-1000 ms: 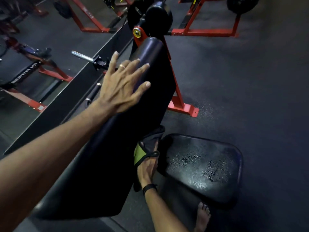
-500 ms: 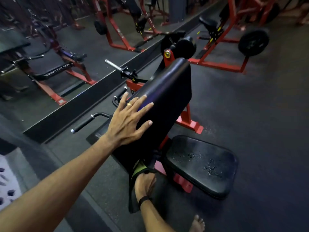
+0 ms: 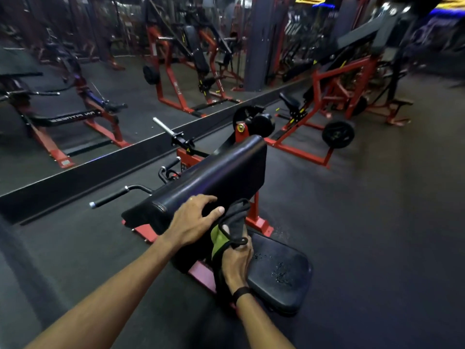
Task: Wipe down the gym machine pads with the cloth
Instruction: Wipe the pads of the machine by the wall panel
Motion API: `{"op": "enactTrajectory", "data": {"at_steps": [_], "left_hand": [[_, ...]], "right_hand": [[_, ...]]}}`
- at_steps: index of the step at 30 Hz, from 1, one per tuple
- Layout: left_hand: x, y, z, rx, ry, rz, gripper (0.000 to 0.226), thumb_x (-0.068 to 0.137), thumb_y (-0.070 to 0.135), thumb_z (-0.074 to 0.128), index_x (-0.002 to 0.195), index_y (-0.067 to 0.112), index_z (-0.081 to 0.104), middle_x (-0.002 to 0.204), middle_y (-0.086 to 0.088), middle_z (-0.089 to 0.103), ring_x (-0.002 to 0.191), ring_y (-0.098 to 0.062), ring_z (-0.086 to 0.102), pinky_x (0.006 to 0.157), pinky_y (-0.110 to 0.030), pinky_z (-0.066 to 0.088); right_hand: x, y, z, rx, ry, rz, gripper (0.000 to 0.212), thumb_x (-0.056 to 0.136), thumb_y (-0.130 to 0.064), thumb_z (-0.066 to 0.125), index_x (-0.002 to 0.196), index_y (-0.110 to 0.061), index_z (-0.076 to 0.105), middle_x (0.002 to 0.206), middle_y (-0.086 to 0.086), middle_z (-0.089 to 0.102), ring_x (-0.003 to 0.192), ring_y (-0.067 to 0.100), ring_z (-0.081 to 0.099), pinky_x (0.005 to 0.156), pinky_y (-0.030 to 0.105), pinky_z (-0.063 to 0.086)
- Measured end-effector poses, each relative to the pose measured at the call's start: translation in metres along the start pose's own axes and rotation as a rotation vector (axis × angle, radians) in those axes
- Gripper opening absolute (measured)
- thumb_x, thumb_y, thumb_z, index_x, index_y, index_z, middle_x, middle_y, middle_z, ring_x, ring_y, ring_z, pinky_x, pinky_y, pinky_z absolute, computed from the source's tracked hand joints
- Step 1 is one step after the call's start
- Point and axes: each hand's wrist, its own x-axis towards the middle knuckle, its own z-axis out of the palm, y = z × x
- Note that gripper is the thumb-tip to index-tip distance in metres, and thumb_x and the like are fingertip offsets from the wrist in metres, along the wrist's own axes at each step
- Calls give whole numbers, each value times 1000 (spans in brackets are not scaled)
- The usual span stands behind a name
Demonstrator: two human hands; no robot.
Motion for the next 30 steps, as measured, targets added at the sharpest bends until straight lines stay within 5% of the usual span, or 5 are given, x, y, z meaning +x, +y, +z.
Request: {"op": "enactTrajectory", "data": {"at_steps": [4,13,20,26,30], "left_hand": [[4,20,10,-423,-199,-121,101,56,74,71,139,19,55,127,3,65,113,-7,62,104,-31,48],[21,86,43,-560,-115,-12,55,48,39,85,97,18,70,93,-3,76,93,-21,73,89,-48,57],[35,169,41,-574,-66,108,29,49,13,71,77,17,69,74,-4,73,69,-16,67,70,-37,57],[39,264,44,-534,-34,246,26,49,11,62,75,6,65,67,-3,65,63,-13,60,62,-30,48],[38,324,57,-510,-4,250,32,45,12,63,72,-4,62,61,-8,58,58,-15,53,57,-33,43]], "right_hand": [[0,-18,-37,-78,-64,-229,85,81,-87,44,151,-37,40,121,-11,51,110,4,52,94,28,48],[27,-25,-115,-380,32,-540,90,76,-51,74,152,-32,30,138,-1,47,122,19,47,101,42,45],[78,-46,-204,-71,-25,-456,108,64,-81,70,152,-42,21,139,-18,31,126,21,40,105,50,45],[118,-83,-305,-349,-242,-404,94,53,-84,66,137,-47,46,118,-8,44,115,19,35,98,33,33],[146,-91,-377,-431,-367,-409,81,52,-79,79,109,-23,67,107,-2,69,108,20,58,92,42,46]]}}
